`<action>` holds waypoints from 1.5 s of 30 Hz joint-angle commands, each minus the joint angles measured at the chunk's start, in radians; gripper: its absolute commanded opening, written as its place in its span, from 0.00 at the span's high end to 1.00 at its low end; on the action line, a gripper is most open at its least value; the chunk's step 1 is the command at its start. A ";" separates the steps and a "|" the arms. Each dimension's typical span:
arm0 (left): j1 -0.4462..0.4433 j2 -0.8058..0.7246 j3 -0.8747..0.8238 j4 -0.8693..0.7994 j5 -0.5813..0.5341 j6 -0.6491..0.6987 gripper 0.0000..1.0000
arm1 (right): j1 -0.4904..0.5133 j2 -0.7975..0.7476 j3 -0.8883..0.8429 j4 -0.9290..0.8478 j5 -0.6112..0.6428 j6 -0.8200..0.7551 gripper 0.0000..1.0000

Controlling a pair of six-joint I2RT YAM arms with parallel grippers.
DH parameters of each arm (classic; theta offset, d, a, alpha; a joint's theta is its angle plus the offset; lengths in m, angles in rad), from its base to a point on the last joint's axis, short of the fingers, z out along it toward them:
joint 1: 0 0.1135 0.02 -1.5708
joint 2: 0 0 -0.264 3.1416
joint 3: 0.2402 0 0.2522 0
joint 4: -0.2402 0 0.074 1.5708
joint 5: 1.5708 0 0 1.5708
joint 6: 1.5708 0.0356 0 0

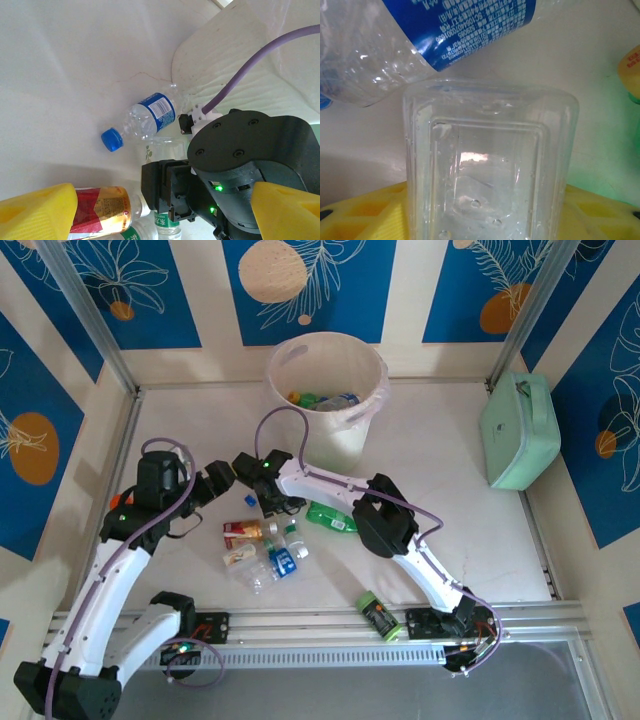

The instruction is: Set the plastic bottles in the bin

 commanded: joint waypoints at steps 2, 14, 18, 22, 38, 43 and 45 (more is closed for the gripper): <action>0.007 -0.012 -0.006 -0.002 0.026 -0.020 0.11 | 0.010 -0.061 -0.018 -0.022 0.047 0.003 0.41; 0.009 0.008 0.094 -0.045 -0.009 0.022 0.10 | 0.061 -0.362 -0.186 0.007 0.067 0.009 0.45; 0.008 0.015 0.120 -0.056 -0.004 0.033 0.09 | 0.097 -0.506 -0.250 0.007 0.081 0.015 0.46; 0.009 0.053 0.152 -0.055 0.013 0.039 0.09 | 0.113 -0.637 -0.276 -0.011 0.093 0.032 0.47; 0.011 0.232 0.209 -0.013 0.040 0.186 0.09 | -0.364 -0.800 0.011 0.071 -0.325 -0.046 0.48; 0.013 0.291 0.195 -0.003 0.020 0.241 0.09 | -0.501 -0.649 0.211 0.076 -0.474 -0.031 0.48; 0.015 0.323 0.187 0.012 0.016 0.260 0.09 | -0.531 -0.567 0.306 0.065 -0.505 -0.026 0.48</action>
